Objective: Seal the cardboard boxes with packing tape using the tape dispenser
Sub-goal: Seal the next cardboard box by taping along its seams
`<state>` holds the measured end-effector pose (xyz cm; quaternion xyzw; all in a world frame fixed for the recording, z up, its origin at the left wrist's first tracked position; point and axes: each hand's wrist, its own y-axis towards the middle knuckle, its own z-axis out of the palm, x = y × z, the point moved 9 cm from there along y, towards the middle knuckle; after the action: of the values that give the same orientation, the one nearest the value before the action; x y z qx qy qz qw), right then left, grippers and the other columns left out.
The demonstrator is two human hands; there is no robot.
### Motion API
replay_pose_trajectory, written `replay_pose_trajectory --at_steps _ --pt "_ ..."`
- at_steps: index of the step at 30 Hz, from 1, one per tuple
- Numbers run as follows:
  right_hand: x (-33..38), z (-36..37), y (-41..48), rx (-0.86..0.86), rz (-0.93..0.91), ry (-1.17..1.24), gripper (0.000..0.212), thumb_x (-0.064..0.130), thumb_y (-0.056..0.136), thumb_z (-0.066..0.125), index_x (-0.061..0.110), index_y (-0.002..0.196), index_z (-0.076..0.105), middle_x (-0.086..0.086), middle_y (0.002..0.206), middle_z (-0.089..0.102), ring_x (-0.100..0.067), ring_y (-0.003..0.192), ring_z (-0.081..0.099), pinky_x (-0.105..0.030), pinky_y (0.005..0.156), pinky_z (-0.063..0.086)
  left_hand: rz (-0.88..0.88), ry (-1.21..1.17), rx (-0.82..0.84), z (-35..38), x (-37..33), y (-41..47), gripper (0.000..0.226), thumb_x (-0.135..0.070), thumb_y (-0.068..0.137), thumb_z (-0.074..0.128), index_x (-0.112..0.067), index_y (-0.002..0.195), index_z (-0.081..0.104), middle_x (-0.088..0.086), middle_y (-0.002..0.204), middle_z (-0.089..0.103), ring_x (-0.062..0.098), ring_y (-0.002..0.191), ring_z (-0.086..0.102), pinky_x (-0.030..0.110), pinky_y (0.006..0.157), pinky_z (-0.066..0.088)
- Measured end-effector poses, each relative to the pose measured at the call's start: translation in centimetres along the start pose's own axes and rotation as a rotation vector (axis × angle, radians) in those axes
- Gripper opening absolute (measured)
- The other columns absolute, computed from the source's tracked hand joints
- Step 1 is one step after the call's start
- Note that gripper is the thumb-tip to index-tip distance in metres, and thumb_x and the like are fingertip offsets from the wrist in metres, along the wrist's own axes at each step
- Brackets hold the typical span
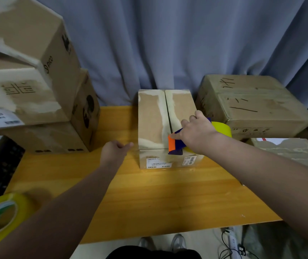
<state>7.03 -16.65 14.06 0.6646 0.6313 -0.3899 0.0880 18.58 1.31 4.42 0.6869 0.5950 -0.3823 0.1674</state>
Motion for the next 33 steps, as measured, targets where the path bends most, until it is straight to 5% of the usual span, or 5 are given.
replay_pose_trajectory --at_steps 17,24,33 --pt "0.8 1.0 1.1 0.092 -0.007 0.029 0.059 0.027 0.093 0.059 0.034 0.144 0.031 -0.012 0.129 0.049 -0.034 0.118 0.047 -0.045 0.1 0.028 -0.008 -0.072 0.029 2.1 2.1 1.2 0.041 -0.036 0.088 0.065 -0.012 0.063 0.044 0.005 0.066 0.052 0.019 0.058 0.045 0.028 0.051 0.032" --pt "1.2 1.2 0.8 0.091 0.02 0.042 0.064 0.026 0.091 0.062 0.031 0.146 0.029 -0.014 0.131 0.047 -0.036 0.121 0.045 -0.047 0.104 0.027 -0.357 -0.332 0.301 6.0 4.4 0.3 0.04 -0.042 0.089 0.062 -0.01 0.068 0.05 0.002 0.062 0.038 0.014 0.052 0.026 0.026 0.049 0.022" --pt "1.3 1.1 0.7 0.068 0.042 0.048 0.061 0.026 0.092 0.06 0.033 0.145 0.031 -0.013 0.129 0.048 -0.035 0.12 0.045 -0.047 0.103 0.028 -0.533 -0.394 0.468 7.9 5.7 -0.8 0.044 -0.053 0.088 0.056 -0.01 0.089 0.062 -0.001 0.072 0.049 0.011 0.06 0.04 0.023 0.054 0.032"
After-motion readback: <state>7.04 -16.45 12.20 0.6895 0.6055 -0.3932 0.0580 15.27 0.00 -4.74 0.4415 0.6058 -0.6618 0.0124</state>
